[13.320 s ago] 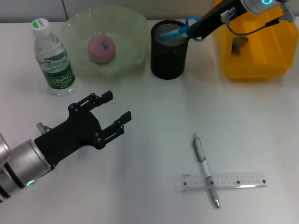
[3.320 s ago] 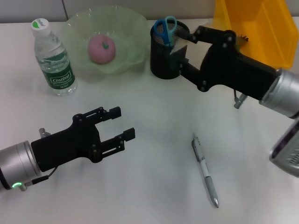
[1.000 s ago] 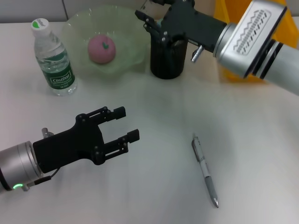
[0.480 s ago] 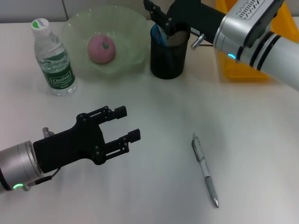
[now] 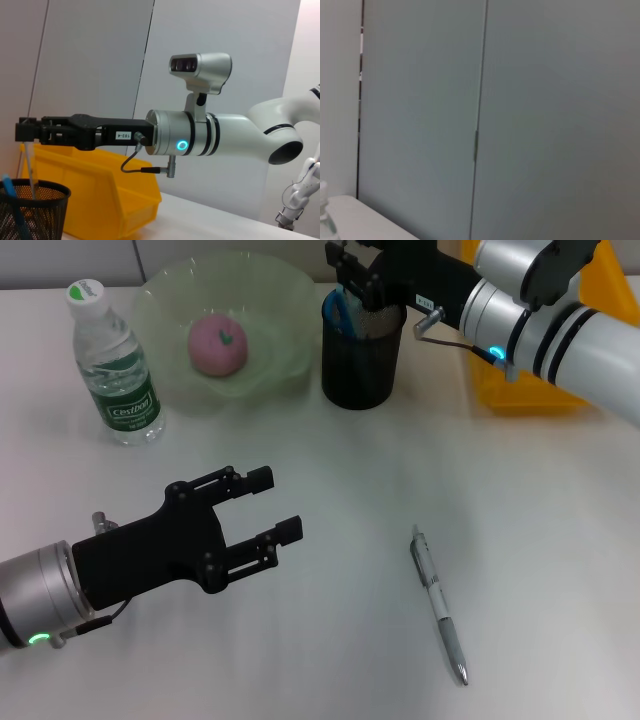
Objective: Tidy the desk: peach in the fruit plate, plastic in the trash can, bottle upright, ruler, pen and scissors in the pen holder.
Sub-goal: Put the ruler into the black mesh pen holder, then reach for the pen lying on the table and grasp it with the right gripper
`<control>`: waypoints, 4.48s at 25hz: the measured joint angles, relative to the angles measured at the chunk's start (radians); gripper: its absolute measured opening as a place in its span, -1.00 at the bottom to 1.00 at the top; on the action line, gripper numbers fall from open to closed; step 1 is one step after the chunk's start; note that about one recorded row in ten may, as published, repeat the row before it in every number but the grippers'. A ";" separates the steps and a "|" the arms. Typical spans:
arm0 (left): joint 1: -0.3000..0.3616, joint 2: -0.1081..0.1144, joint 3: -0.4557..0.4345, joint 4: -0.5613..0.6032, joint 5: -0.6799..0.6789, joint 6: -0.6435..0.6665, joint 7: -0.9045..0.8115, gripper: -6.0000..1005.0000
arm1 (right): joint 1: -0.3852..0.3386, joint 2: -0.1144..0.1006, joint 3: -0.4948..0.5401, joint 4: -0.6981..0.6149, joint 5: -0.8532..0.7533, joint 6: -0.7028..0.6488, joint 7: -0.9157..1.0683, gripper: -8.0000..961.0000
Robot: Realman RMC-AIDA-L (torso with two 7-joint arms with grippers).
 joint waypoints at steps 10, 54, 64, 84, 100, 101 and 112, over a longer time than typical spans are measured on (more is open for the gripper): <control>0.000 0.001 0.000 0.000 0.000 0.007 0.003 0.35 | -0.006 0.000 0.011 0.000 0.000 0.007 0.002 0.02; 0.012 0.012 0.008 0.025 0.009 0.017 0.007 0.35 | -0.423 -0.057 -0.225 -0.378 -0.030 -0.726 0.583 0.60; 0.018 0.025 0.014 0.026 0.012 0.019 0.006 0.35 | -0.480 -0.108 -0.103 -0.523 -0.426 -0.921 0.704 0.60; 0.007 0.074 0.229 0.119 0.037 0.033 -0.005 0.35 | -0.424 -0.103 -0.076 -0.775 -0.896 -0.923 1.034 0.60; -0.001 0.044 0.219 0.140 0.076 -0.016 0.008 0.35 | -0.110 -0.039 -0.325 -1.058 -1.302 -1.004 1.780 0.60; -0.001 0.044 0.219 0.140 0.076 -0.016 0.008 0.35 | -0.090 -0.037 -0.349 -1.056 -1.325 -1.003 1.809 0.60; -0.002 0.029 0.199 0.141 0.069 -0.025 0.010 0.35 | 0.087 -0.005 -0.549 -0.978 -1.462 -0.980 2.030 0.59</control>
